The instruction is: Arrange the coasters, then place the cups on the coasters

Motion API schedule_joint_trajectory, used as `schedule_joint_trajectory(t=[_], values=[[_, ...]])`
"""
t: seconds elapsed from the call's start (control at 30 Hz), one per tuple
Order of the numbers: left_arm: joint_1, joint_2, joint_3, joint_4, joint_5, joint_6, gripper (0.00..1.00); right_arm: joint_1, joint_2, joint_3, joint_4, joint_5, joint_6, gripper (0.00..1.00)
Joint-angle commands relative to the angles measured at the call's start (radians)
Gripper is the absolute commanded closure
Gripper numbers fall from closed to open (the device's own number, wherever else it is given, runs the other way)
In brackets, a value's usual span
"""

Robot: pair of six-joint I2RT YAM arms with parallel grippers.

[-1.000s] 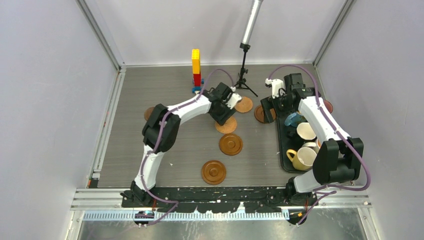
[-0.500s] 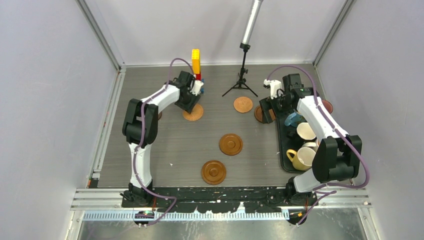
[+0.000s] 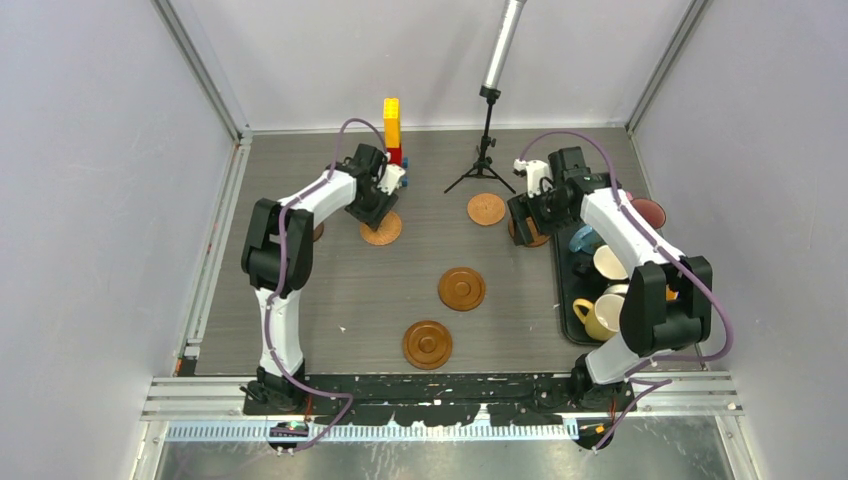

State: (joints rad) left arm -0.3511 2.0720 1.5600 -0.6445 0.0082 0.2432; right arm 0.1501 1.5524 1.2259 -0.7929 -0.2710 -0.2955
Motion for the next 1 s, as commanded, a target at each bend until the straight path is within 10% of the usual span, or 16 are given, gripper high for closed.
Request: schedule_joint_trajectory(t=[0.0, 0.47, 0.97], values=[[0.003, -0.035, 0.061, -0.049, -0.001, 0.004, 0.48, 0.043, 0.019, 0.058, 0.089, 0.033, 0.045, 0.23], [0.003, -0.286, -0.013, -0.111, 0.143, -0.005, 0.01, 0.188, 0.292, 0.262, 0.277, 0.257, 0.133, 0.48], [0.002, -0.528, -0.283, -0.078, 0.209, -0.014, 0.00, 0.201, 0.574, 0.420, 0.258, 0.243, 0.102, 0.53]])
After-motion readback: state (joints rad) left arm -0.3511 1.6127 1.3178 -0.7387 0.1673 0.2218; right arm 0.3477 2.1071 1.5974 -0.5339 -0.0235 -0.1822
